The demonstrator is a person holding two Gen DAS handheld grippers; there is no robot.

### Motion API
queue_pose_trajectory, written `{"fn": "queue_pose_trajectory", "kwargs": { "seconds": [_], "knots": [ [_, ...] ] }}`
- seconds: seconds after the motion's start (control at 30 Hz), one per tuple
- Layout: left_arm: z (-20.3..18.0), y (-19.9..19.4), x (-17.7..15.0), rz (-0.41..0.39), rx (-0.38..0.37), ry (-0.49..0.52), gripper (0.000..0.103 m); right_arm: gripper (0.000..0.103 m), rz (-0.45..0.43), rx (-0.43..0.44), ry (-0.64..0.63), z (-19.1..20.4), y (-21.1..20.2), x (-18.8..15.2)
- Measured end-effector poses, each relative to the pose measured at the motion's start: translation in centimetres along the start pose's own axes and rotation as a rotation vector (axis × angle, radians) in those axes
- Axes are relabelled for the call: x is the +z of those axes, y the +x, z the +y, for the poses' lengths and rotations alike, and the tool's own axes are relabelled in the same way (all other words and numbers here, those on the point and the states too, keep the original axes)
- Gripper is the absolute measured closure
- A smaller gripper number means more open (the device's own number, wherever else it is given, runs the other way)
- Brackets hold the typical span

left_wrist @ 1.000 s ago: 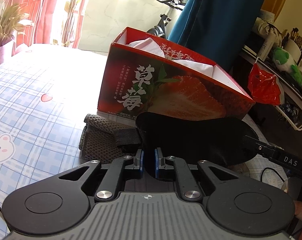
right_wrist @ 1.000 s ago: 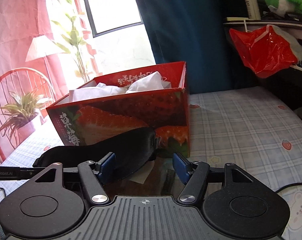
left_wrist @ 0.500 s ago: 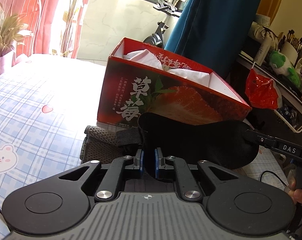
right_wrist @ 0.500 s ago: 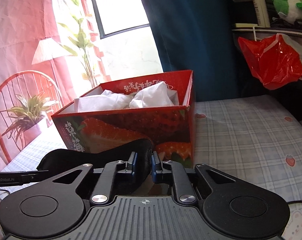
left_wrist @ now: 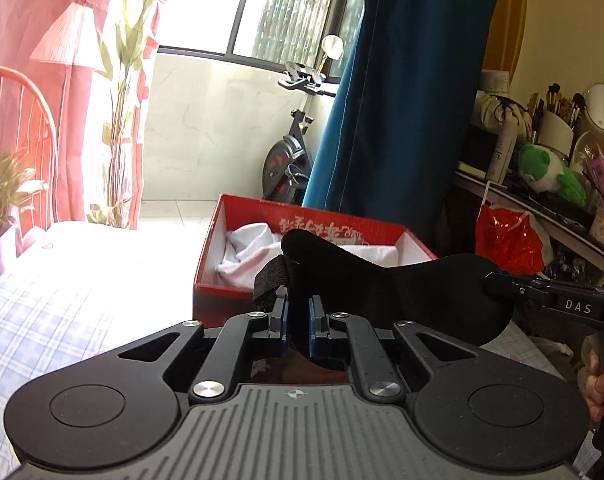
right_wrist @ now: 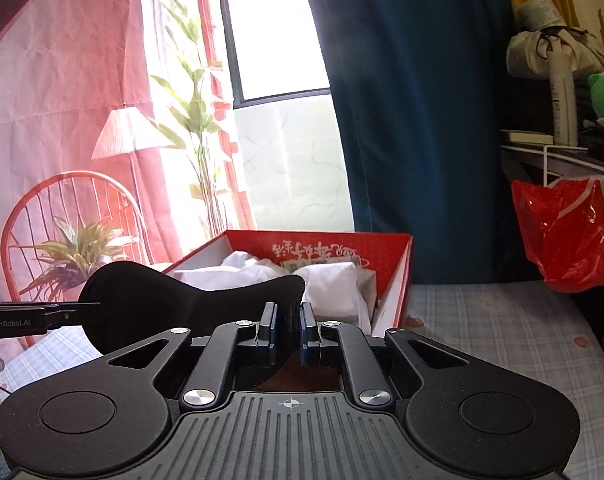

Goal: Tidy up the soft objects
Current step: 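Lift the black eye mask with both grippers and carry it over the box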

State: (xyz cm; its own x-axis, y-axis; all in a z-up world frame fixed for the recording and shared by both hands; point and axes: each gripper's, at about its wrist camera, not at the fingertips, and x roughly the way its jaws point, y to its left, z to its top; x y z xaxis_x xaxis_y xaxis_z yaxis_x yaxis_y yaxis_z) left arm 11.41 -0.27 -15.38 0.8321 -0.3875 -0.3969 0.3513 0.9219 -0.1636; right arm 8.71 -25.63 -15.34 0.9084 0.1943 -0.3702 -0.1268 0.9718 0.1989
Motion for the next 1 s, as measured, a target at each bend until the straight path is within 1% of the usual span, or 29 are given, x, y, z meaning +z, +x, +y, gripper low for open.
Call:
{"fn": "queue_pose_trajectory", "kwargs": {
  "seconds": [0.13, 0.3, 0.43, 0.67, 0.83, 1.0],
  "knots": [
    [-0.3, 1.8, 2.6, -0.019, 0.018, 0.033, 0.093, 0.094, -0.016, -0.01, -0.017, -0.1, 1.7, 2.4],
    [-0.4, 5.2, 5.8, -0.021, 0.041, 0.061, 0.094, 0.094, -0.015, -0.039, -0.04, -0.5, 4.9, 5.4],
    [-0.3, 7.5, 7.4, -0.017, 0.06, 0.091, 0.094, 0.094, -0.009, -0.071, -0.055, -1.1, 7.8, 7.1],
    [0.0, 11.9, 8.8, 0.04, 0.093, 0.111, 0.093, 0.094, 0.035, -0.124, -0.092, -2.0, 12.5, 8.3],
    [-0.1, 14.8, 9.1, 0.107, 0.109, 0.142, 0.093, 0.094, 0.092, -0.159, -0.123, -2.4, 15.5, 8.5],
    [0.2, 16.6, 9.1, 0.163, 0.117, 0.169, 0.093, 0.094, 0.152, -0.182, -0.11, -3.0, 17.6, 8.2]
  ]
}}
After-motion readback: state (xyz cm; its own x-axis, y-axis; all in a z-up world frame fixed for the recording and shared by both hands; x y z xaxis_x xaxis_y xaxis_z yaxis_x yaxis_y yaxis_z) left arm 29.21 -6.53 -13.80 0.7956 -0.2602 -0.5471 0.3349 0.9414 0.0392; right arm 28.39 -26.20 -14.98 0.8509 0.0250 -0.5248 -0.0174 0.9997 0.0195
